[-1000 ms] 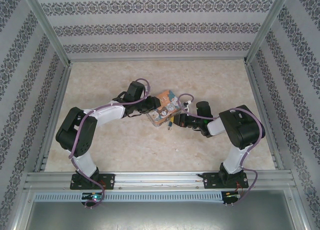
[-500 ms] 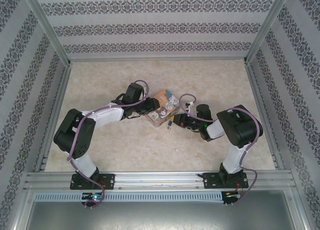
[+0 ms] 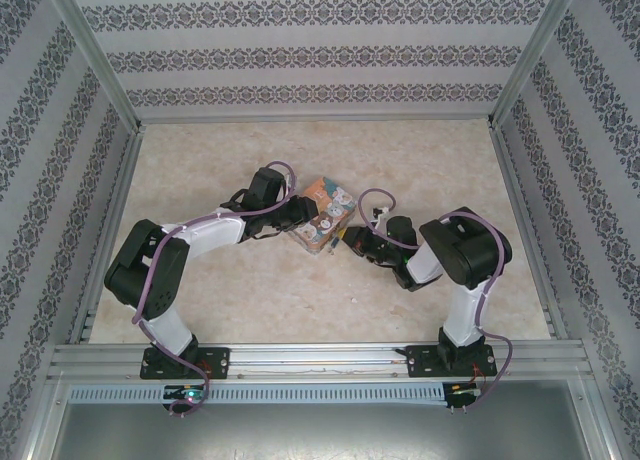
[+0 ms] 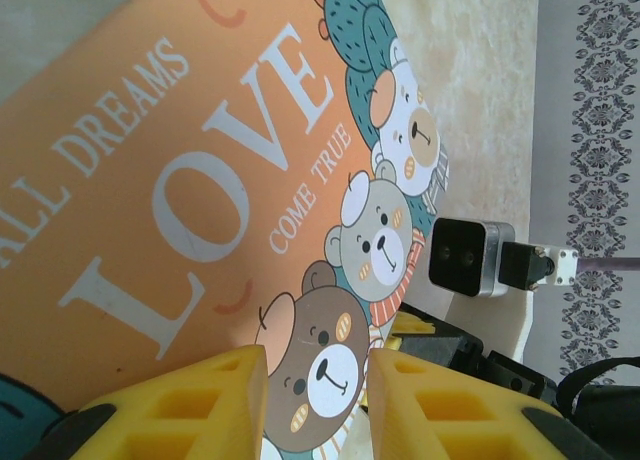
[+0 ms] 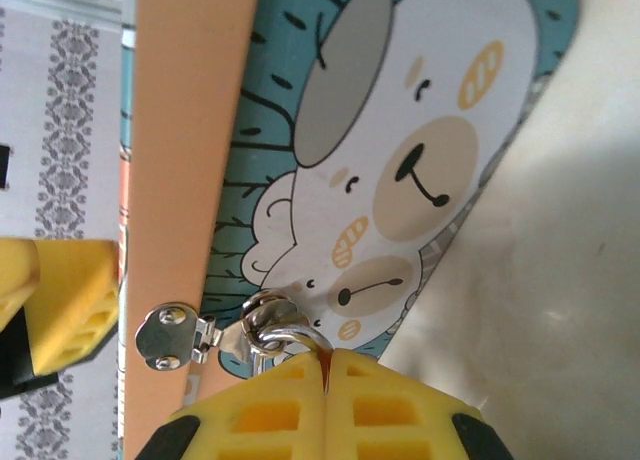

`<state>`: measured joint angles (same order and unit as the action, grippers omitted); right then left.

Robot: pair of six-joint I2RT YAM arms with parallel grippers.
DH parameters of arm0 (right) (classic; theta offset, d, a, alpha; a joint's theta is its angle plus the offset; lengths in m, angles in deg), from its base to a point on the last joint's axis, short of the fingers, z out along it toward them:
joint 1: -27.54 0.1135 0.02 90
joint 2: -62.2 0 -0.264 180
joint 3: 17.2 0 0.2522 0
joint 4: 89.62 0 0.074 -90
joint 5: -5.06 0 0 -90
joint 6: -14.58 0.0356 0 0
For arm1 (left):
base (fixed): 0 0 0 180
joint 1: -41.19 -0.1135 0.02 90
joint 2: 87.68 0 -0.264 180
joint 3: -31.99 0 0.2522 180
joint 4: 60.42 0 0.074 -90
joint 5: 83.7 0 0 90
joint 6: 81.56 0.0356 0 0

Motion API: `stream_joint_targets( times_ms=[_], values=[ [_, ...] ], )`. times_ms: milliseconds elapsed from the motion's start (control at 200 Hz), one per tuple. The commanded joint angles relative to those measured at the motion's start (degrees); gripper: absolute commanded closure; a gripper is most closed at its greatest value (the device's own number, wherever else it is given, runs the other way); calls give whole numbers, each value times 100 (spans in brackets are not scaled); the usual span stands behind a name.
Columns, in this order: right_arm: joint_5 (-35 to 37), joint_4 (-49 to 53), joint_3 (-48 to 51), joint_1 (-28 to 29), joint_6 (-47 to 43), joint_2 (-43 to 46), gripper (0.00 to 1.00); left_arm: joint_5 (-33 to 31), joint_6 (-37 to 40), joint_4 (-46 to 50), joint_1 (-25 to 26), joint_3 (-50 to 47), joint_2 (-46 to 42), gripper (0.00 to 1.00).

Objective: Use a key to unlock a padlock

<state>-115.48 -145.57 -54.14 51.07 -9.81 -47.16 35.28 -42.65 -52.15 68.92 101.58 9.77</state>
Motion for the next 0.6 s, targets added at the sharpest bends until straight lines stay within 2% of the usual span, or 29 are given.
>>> stream_joint_targets(
  times_ms=[0, 595],
  values=[
    [357, -645, -11, 81, 352, -94, 100, 104, -63, 278, -12, -162, 55, 68],
    [822, -878, -141, 78, 801, -278, 100, 131, -45, 261, -34, -133, 81, 68]
  ],
)
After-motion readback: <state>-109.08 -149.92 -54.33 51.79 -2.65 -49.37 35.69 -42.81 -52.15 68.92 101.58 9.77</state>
